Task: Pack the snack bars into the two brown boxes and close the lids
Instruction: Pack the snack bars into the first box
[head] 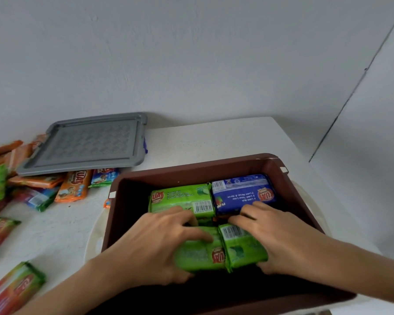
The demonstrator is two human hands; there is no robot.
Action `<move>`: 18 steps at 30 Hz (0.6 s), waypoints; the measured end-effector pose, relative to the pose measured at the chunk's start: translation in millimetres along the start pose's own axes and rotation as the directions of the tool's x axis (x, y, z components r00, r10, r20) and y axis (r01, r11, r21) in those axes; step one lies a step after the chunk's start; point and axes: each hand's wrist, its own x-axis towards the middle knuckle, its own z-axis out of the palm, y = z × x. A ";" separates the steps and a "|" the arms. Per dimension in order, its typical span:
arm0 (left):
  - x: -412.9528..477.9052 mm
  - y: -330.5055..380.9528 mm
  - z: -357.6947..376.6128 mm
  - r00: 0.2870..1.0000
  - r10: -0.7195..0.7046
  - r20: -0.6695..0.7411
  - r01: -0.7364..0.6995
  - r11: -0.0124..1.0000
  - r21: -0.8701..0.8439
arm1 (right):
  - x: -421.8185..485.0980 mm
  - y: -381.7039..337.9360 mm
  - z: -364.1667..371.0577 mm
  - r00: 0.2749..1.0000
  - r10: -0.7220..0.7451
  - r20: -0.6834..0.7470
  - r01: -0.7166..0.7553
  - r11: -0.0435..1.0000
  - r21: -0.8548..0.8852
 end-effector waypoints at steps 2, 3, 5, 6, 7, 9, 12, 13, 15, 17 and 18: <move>2.5 0.9 3.5 0.999 0.022 -0.030 -0.020 0.998 0.061 | -1.7 1.5 8.7 1.000 -0.014 -0.022 0.012 0.997 -0.076; 3.2 0.7 5.0 0.998 0.040 -0.043 -0.036 0.995 0.090 | -2.3 2.0 10.2 0.998 -0.010 -0.061 0.006 0.998 -0.069; 3.6 0.6 8.0 0.996 0.086 -0.039 -0.080 0.987 0.143 | -0.6 -0.8 7.4 0.998 -0.026 -0.054 0.022 0.997 -0.079; 3.9 0.6 9.6 0.994 0.107 -0.035 -0.100 0.981 0.164 | 1.0 -0.4 9.8 0.997 -0.051 -0.055 0.046 0.995 -0.087; 4.5 0.4 11.6 0.991 0.128 -0.039 -0.119 0.975 0.187 | 1.0 0.5 13.6 0.999 -0.042 -0.027 0.040 0.996 -0.085; 6.2 1.2 14.2 0.988 0.148 -0.042 -0.134 0.962 0.238 | -0.5 0.2 10.7 0.998 -0.062 -0.007 0.061 0.994 -0.095; 9.1 4.7 13.1 0.987 0.156 -0.035 -0.138 0.944 0.301 | 0.2 3.9 17.7 0.999 -0.026 -0.021 0.025 0.997 -0.066; 9.8 6.3 12.3 0.986 0.163 -0.027 -0.147 0.939 0.310 | 0.8 5.1 20.2 1.000 -0.016 -0.018 0.015 0.997 -0.069; 9.6 7.9 13.1 0.983 0.182 -0.010 -0.170 0.938 0.302 | -0.5 5.9 17.9 0.998 -0.022 -0.059 0.013 0.988 -0.151; 8.3 8.0 15.4 0.983 0.180 -0.023 -0.168 0.948 0.272 | -0.6 5.9 18.1 0.998 -0.031 -0.059 0.023 0.992 -0.126; 8.0 7.4 17.1 0.983 0.180 -0.031 -0.166 0.951 0.261 | -0.4 4.8 20.2 0.999 -0.016 -0.048 0.012 0.995 -0.095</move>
